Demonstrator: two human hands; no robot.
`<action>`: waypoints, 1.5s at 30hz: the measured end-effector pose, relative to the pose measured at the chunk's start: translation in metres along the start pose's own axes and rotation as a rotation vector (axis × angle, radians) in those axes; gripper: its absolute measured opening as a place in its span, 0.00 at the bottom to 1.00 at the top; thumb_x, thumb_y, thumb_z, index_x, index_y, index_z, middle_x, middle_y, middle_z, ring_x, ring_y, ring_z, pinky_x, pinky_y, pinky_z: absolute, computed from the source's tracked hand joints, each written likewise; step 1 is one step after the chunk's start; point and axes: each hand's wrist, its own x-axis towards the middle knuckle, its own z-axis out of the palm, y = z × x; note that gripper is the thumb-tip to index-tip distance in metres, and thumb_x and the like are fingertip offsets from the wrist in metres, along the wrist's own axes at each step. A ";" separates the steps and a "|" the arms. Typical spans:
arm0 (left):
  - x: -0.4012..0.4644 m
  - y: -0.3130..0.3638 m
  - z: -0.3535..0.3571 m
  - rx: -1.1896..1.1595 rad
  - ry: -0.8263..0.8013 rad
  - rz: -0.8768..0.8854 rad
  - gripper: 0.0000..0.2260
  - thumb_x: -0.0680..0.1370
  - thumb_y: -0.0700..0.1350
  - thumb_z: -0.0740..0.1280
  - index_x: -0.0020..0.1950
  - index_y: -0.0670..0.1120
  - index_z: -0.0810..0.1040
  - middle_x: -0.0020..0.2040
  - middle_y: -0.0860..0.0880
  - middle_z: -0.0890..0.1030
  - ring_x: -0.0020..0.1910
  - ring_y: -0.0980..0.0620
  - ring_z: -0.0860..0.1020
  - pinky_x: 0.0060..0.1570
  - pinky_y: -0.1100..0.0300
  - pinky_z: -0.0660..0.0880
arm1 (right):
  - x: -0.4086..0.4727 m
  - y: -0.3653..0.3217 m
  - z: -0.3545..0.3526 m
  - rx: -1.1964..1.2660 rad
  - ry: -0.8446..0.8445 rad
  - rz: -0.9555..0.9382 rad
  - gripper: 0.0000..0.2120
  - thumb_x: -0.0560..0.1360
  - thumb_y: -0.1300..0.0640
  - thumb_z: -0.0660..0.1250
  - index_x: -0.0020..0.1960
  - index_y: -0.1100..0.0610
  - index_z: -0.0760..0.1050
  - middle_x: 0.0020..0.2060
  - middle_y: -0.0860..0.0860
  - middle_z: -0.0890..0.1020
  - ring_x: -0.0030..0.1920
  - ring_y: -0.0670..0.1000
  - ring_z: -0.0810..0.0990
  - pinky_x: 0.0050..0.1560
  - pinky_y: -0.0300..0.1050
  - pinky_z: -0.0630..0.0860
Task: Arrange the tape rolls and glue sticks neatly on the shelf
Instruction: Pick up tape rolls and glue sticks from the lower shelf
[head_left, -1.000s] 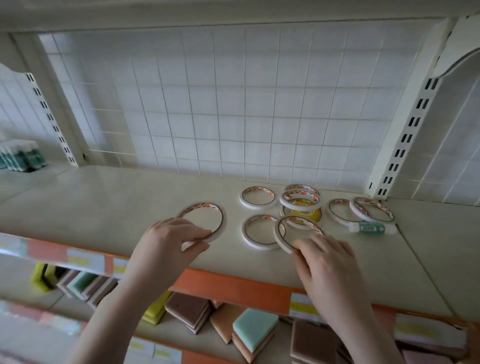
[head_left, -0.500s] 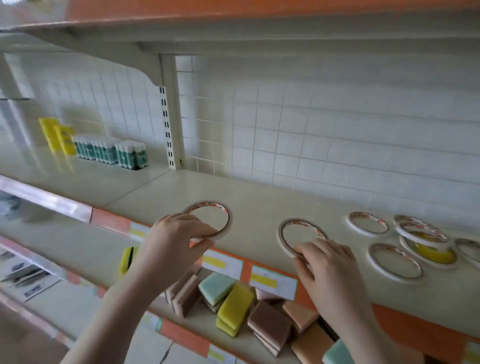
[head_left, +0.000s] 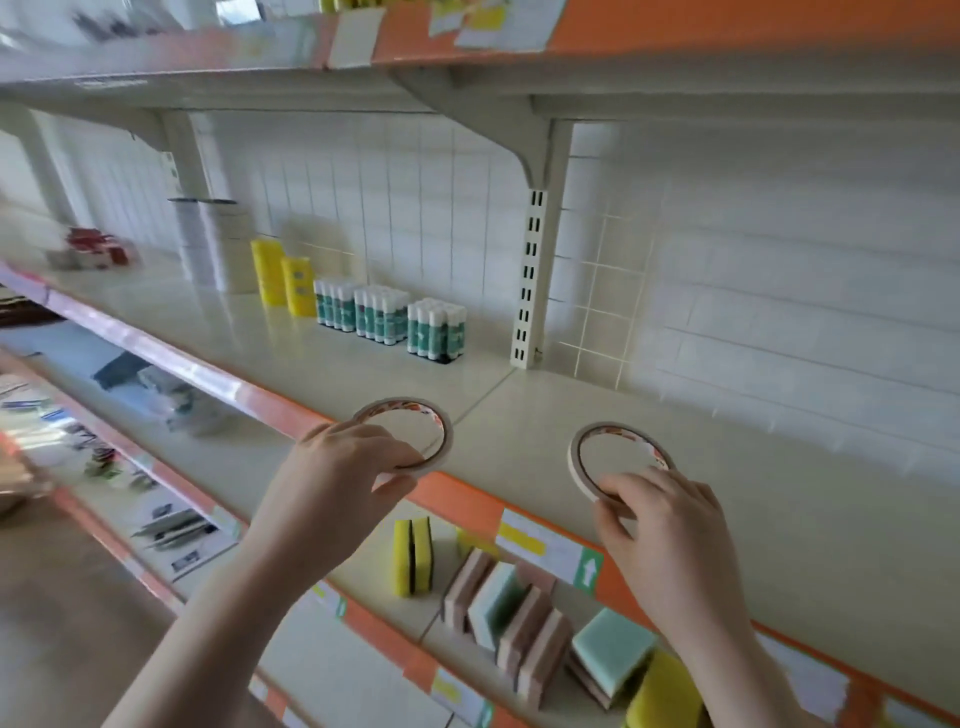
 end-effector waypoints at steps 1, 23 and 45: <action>0.000 -0.015 -0.001 0.010 0.008 -0.012 0.06 0.64 0.46 0.69 0.39 0.51 0.83 0.35 0.56 0.81 0.34 0.50 0.80 0.37 0.54 0.78 | 0.009 -0.010 0.013 0.023 -0.001 -0.016 0.02 0.64 0.61 0.69 0.36 0.55 0.78 0.30 0.49 0.78 0.34 0.56 0.79 0.40 0.46 0.65; 0.088 -0.379 -0.033 0.093 0.057 -0.133 0.07 0.65 0.47 0.68 0.41 0.49 0.83 0.35 0.55 0.81 0.34 0.49 0.80 0.36 0.51 0.78 | 0.230 -0.238 0.277 0.177 -0.039 -0.153 0.04 0.68 0.62 0.73 0.37 0.57 0.78 0.30 0.52 0.78 0.33 0.58 0.78 0.35 0.48 0.74; 0.158 -0.743 -0.071 -0.016 0.053 0.038 0.11 0.62 0.38 0.79 0.40 0.49 0.84 0.35 0.54 0.82 0.34 0.47 0.80 0.35 0.55 0.73 | 0.398 -0.482 0.462 -0.044 0.044 0.040 0.02 0.70 0.63 0.69 0.39 0.58 0.79 0.36 0.55 0.80 0.43 0.60 0.78 0.41 0.46 0.69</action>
